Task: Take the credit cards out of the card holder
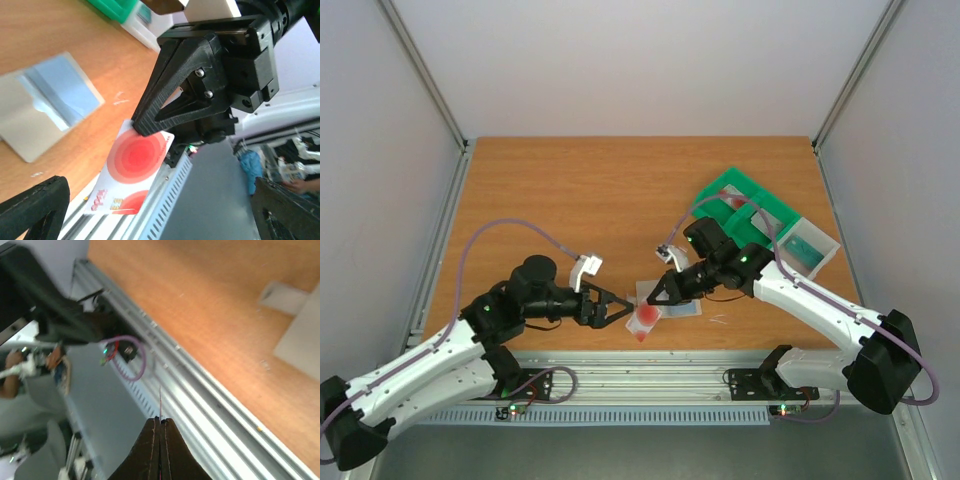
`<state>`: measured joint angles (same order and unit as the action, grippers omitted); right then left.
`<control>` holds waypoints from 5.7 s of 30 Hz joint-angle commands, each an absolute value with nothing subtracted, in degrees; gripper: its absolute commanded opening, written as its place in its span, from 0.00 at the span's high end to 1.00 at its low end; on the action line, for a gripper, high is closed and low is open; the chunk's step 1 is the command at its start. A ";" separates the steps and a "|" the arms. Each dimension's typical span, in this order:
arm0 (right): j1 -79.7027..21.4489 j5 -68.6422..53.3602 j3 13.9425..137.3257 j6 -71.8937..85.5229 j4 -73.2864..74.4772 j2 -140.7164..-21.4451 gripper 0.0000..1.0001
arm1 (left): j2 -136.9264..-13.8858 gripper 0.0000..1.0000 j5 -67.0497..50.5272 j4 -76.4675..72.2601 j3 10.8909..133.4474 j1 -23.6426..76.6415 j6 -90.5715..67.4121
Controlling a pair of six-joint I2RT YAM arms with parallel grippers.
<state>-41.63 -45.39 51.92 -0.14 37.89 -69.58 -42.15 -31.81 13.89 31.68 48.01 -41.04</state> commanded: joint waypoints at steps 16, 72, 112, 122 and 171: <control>-30.53 -5.20 56.61 14.56 23.29 -74.69 0.99 | -38.51 0.01 -11.67 25.66 34.75 47.99 -33.33; 1.57 -5.48 73.96 17.62 3.03 -109.86 0.99 | -39.71 0.01 -9.36 15.78 28.09 48.01 -32.70; 1.93 -2.06 74.96 15.94 11.46 -108.30 0.75 | -37.86 0.01 -8.41 18.15 27.50 48.07 -34.39; 1.93 -0.18 77.68 14.95 21.24 -105.83 0.67 | -38.75 0.01 -7.48 19.03 28.59 48.01 -35.49; -23.64 -20.57 58.53 2.07 48.31 -53.02 0.02 | -38.32 0.01 14.38 38.32 47.24 48.01 -35.47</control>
<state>-23.18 -18.79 59.48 3.49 47.20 -55.66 -39.79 14.57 42.06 49.23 47.99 -35.31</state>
